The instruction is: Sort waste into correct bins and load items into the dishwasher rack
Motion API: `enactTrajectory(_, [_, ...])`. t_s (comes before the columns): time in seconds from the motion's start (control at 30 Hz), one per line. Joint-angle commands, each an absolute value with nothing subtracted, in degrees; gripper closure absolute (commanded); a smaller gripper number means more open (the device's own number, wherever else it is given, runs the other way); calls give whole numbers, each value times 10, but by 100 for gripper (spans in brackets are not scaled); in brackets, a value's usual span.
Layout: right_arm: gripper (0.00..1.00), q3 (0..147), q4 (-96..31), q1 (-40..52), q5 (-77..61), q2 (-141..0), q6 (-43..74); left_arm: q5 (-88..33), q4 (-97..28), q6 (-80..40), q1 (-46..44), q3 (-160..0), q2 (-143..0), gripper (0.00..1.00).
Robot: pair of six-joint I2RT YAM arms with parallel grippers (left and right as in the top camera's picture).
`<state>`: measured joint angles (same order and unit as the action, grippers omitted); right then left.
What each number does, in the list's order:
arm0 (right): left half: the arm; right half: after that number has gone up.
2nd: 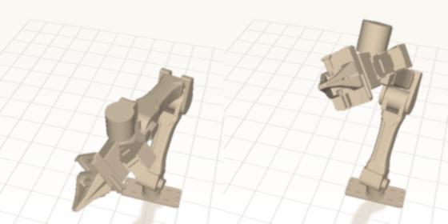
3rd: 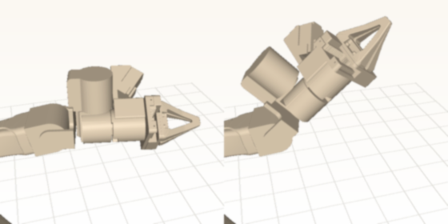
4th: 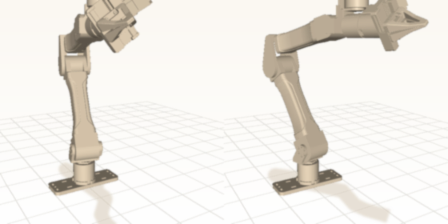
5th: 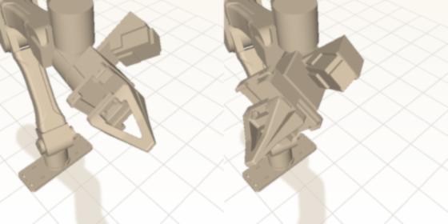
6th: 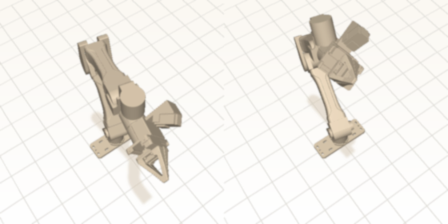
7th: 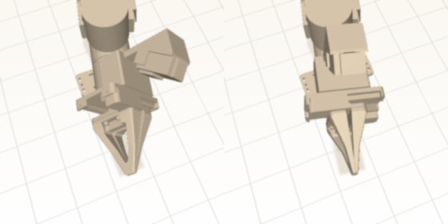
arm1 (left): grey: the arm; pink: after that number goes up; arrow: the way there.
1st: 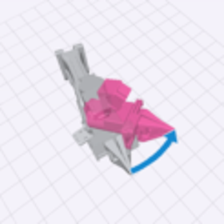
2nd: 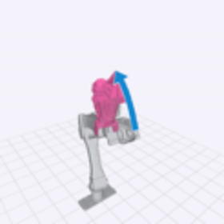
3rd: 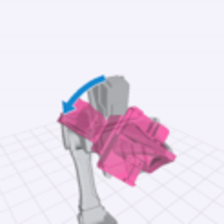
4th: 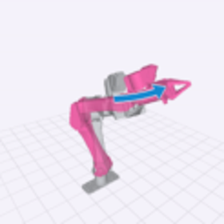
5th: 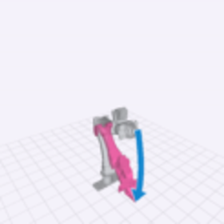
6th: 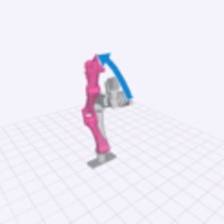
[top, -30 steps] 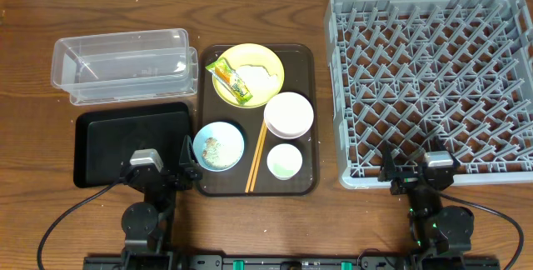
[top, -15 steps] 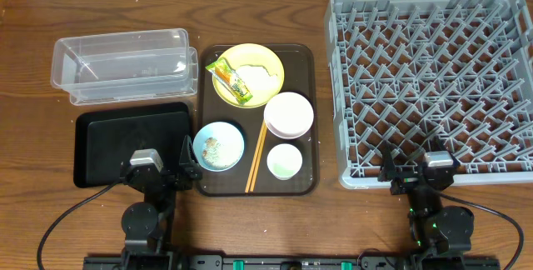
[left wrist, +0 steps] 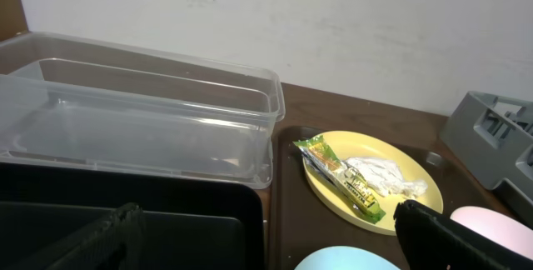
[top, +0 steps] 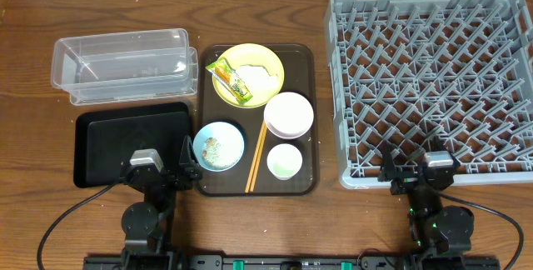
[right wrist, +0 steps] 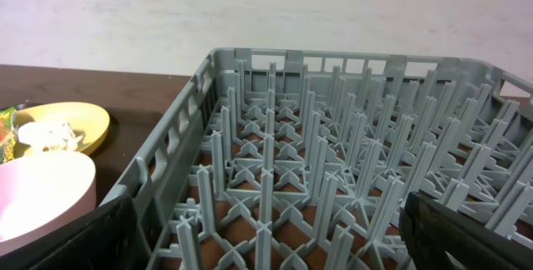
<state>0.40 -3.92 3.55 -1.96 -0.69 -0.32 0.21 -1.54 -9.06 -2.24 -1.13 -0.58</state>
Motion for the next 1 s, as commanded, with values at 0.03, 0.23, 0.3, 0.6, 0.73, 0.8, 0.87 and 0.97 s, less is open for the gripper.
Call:
enactTrajectory(0.03, [1, 3, -41, 33, -26, -3, -9, 20, -40, -86, -19, -2, -3, 2])
enactTrajectory(0.23, [1, 3, -41, 33, -19, -3, 22, 20, -40, -98, -19, -2, -3, 2])
enactTrajectory(0.3, [1, 3, -41, 33, -14, -3, 23, 20, -43, -109, -19, -5, -4, 2])
enactTrajectory(0.6, [1, 59, -73, 33, 22, -34, 23, 20, -163, -115, -19, -116, -79, 2])
enactTrajectory(0.73, [1, 108, -107, 33, 21, -96, 43, 19, -215, -114, -19, -197, -165, 2])
enactTrajectory(0.8, [1, 142, -127, 33, 21, -143, 57, 19, -243, -114, -19, -244, -218, 2])
enactTrajectory(0.87, [1, 176, -146, 33, 21, -189, 63, 19, -274, -114, -19, -291, -272, 2])
enactTrajectory(0.97, [1, 239, -188, 33, 11, -269, 63, 2, -323, -114, -19, -370, -357, 2])
